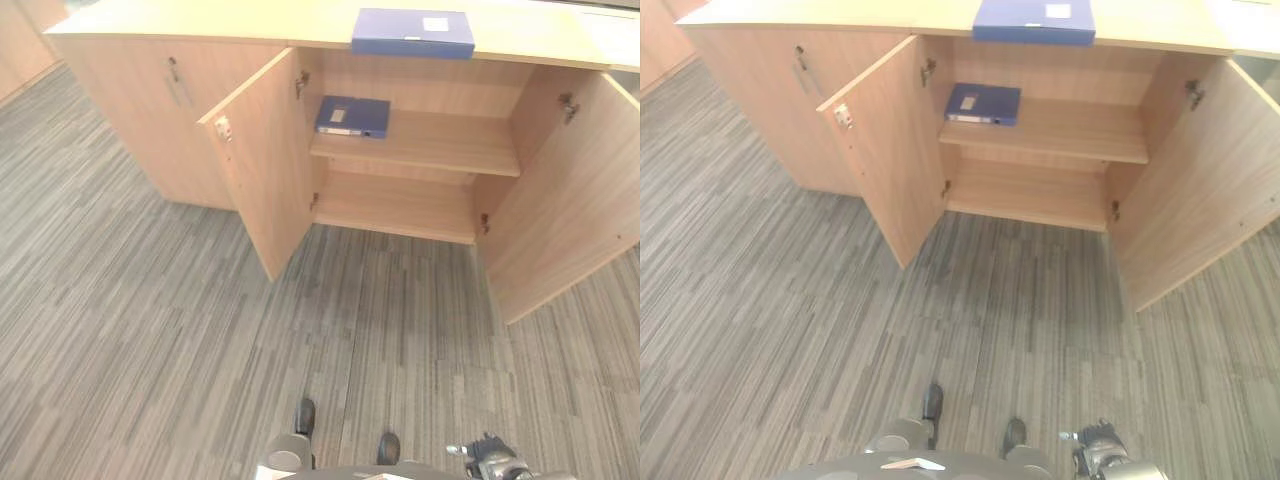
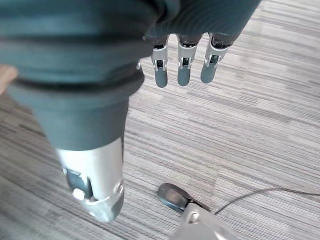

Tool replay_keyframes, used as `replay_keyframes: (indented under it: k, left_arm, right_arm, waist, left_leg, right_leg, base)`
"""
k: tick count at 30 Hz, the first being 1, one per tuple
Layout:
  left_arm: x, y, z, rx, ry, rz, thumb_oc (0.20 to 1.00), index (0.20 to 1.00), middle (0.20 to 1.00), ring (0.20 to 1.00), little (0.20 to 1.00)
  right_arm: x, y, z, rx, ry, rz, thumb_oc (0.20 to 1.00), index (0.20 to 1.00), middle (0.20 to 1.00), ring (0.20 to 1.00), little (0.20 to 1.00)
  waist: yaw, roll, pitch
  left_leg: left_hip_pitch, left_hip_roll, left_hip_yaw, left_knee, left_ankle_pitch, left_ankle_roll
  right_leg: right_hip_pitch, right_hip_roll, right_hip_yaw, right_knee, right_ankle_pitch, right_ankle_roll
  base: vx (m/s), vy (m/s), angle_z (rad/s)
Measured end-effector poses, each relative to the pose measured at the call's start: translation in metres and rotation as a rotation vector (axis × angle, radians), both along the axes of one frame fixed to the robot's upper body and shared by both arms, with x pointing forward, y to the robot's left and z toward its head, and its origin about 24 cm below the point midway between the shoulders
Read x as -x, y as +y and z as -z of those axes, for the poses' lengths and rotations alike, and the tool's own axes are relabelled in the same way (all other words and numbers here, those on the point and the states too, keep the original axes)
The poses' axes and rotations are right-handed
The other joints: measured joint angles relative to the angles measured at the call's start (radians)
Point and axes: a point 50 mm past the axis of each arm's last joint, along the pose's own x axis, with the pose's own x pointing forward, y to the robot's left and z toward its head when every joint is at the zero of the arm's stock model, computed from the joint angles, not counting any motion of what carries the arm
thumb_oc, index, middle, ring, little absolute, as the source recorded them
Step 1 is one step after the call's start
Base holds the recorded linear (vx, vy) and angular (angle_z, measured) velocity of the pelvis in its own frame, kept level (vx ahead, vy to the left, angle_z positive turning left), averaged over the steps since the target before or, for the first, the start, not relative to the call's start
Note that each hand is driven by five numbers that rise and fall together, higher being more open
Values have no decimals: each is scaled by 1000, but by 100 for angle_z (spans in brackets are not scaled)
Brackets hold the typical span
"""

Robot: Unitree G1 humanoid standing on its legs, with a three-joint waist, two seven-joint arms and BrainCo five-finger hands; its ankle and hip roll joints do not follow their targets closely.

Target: Put the empty folder in the office cabinet

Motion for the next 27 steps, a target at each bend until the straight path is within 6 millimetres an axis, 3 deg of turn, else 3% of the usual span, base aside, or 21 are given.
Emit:
replay_keyframes:
  k: [1, 2, 3, 4, 6, 7, 8, 10, 12, 14, 16, 18, 20, 21, 22, 23, 25, 26, 27]
  left_arm:
    - [-6, 9, -3, -21, -36, 6, 1000, 1000, 1000, 1000, 1000]
    - [-7, 14, -4, -32, -46, 7, 1000, 1000, 1000, 1000, 1000]
    - [-11, 14, -5, -33, -58, 9, 1000, 1000, 1000, 1000, 1000]
    - [-16, 12, -6, -28, -84, 17, 1000, 1000, 1000, 1000, 1000]
    - [-24, 9, -6, -20, -103, 23, 1000, 1000, 1000, 1000, 1000]
    - [-32, 9, -7, -23, -120, 38, 1000, 1000, 1000, 1000, 1000]
    - [-36, 10, -8, -28, -128, 50, 1000, 1000, 1000, 1000, 1000]
    - [-37, 15, -10, -53, -137, 48, 1000, 1000, 1000, 1000, 1000]
    - [-37, 16, -10, -58, -135, 33, 1000, 1000, 1000, 1000, 1000]
    - [-34, 16, -9, -61, -130, 11, 1000, 1000, 1000, 1000, 1000]
    - [-33, 16, -9, -61, -125, 5, 1000, 1000, 1000, 1000, 1000]
    - [-31, 17, -8, -65, -115, -43, 1000, 1000, 1000, 1000, 1000]
    - [-29, 18, -8, -66, -110, -59, 1000, 1000, 1000, 1000, 1000]
    - [-27, 20, -7, -69, -103, -69, 1000, 1000, 1000, 1000, 1000]
    - [-28, 22, -8, -74, -107, -67, 1000, 1000, 1000, 1000, 1000]
    - [-34, 20, -8, -69, -113, -64, 1000, 1000, 1000, 1000, 1000]
    - [-25, 14, -5, -54, -73, -72, 1000, 1000, 1000, 1000, 1000]
    - [-9, 8, -2, -40, -22, -82, 1000, 1000, 1000, 1000, 1000]
    - [-11, 9, -2, -43, -31, -77, 1000, 1000, 1000, 1000, 1000]
  right_arm:
    - [22, 5, 5, -19, 57, 15, 1000, 1000, 1000, 1000, 1000]
    - [30, 5, 6, -24, 77, 20, 1000, 1000, 1000, 1000, 1000]
    - [33, 2, 6, -17, 81, 22, 1000, 1000, 1000, 1000, 1000]
    - [34, -3, 5, -2, 83, 24, 1000, 1000, 1000, 1000, 1000]
    - [20, -11, 1, 18, 47, 15, 1000, 1000, 1000, 1000, 1000]
    - [12, -15, -1, 32, 22, -4, 1000, 1000, 1000, 1000, 1000]
    - [2, -15, -3, 37, -3, -19, 1000, 1000, 1000, 1000, 1000]
    - [-3, -13, -4, 34, -22, -22, 1000, 1000, 1000, 1000, 1000]
    - [-7, -13, -5, 37, -31, -24, 1000, 1000, 1000, 1000, 1000]
    - [-26, -12, -9, 39, -84, -38, 1000, 1000, 1000, 1000, 1000]
    - [-29, -12, -10, 46, -91, -38, 1000, 1000, 1000, 1000, 1000]
    - [-31, -7, -9, 36, -100, -42, 1000, 1000, 1000, 1000, 1000]
    - [-20, -4, -6, 26, -73, -32, 1000, 1000, 1000, 1000, 1000]
    - [-13, -1, -3, 17, -60, -27, 1000, 1000, 1000, 1000, 1000]
    - [-8, 3, -1, 5, -49, -19, 1000, 1000, 1000, 1000, 1000]
    - [-6, 4, -1, 3, -46, -7, 1000, 1000, 1000, 1000, 1000]
    - [-12, -2, -3, 20, -64, -17, 1000, 1000, 1000, 1000, 1000]
    - [-10, -12, -5, 49, -60, -27, 1000, 1000, 1000, 1000, 1000]
    - [-8, -14, -5, 55, -56, -24, 1000, 1000, 1000, 1000, 1000]
  waist:
    - [-10, -45, -30]
    - [-4, -68, -46]
    - [-8, -77, -53]
    - [-23, -63, -59]
    - [-30, -35, -40]
    - [-48, -21, -18]
    - [-49, -11, -2]
    - [-54, -10, 13]
    - [-57, -15, 30]
    - [-59, -17, 73]
    - [-69, -19, 105]
    - [-120, -48, 151]
    - [-132, -76, 164]
    - [-139, -86, 162]
    - [-145, -101, 160]
    - [-139, -124, 172]
    - [-140, -112, 167]
    - [-149, -78, 146]
    - [-159, -67, 137]
  left_leg:
    - [19, -61, 9, -11, -11, 17]
    - [26, -82, 24, -18, 12, 37]
    - [38, -95, 25, -18, 15, 57]
    - [44, -100, 32, -17, 14, 65]
    - [47, -93, 57, -17, 20, 77]
    - [52, -107, 64, -17, 0, 99]
    - [61, -112, 70, -19, -15, 98]
    - [61, -124, 87, -27, -19, 112]
    - [56, -127, 88, -28, -24, 120]
    - [36, -106, 73, -20, -25, 122]
    - [37, -98, 59, -18, -23, 125]
    - [44, -94, 22, -28, -23, 125]
    - [57, -95, -2, -29, -31, 112]
    - [48, -96, -46, -29, -44, 94]
    - [39, -102, -99, -30, -74, 76]
    - [25, -134, -104, 55, -91, 54]
    - [39, -145, -93, 163, -147, 44]
    - [99, -124, -130, 126, -187, 46]
    - [129, -111, -149, 57, -199, 79]
  right_leg:
    - [2, -82, 6, 82, -39, 10]
    - [11, -109, 12, 67, -59, 66]
    - [26, -121, 15, 57, -44, 98]
    - [30, -123, -4, 57, -5, 109]
    - [-48, -144, -29, 181, 3, 119]
    - [-99, -174, -69, 276, 36, 112]
    - [-114, -196, -104, 315, 38, 101]
    - [-128, -268, -205, 324, 25, 81]
    - [-133, -297, -210, 260, 35, 102]
    - [-177, -241, -126, 82, 65, 153]
    - [-181, -211, -125, -21, 91, 186]
    - [-191, -150, -118, -205, 159, 221]
    - [-201, -120, -118, -185, 160, 218]
    - [-190, -105, -92, -165, 147, 225]
    - [-191, -98, -80, -156, 144, 204]
    - [-193, -104, -80, -166, 139, 220]
    - [-176, -85, -85, -169, 138, 220]
    - [-168, -46, -117, -156, 148, 202]
    - [-182, -39, -132, -122, 155, 175]
  base:
    - [89, 155, -18]
    - [58, 183, -15]
    - [16, 182, -21]
    - [-10, 282, -31]
    - [-3, 251, -34]
    - [109, 139, -22]
    - [63, 59, -17]
    - [5, -22, -15]
    - [19, -60, -28]
    - [112, -68, -47]
    - [217, -51, -8]
    - [243, -45, 33]
    - [454, -86, 55]
    - [326, -71, 95]
    - [375, -107, 97]
    - [501, -164, 71]
    - [269, -98, 16]
    - [339, -128, 31]
    - [523, -209, 43]
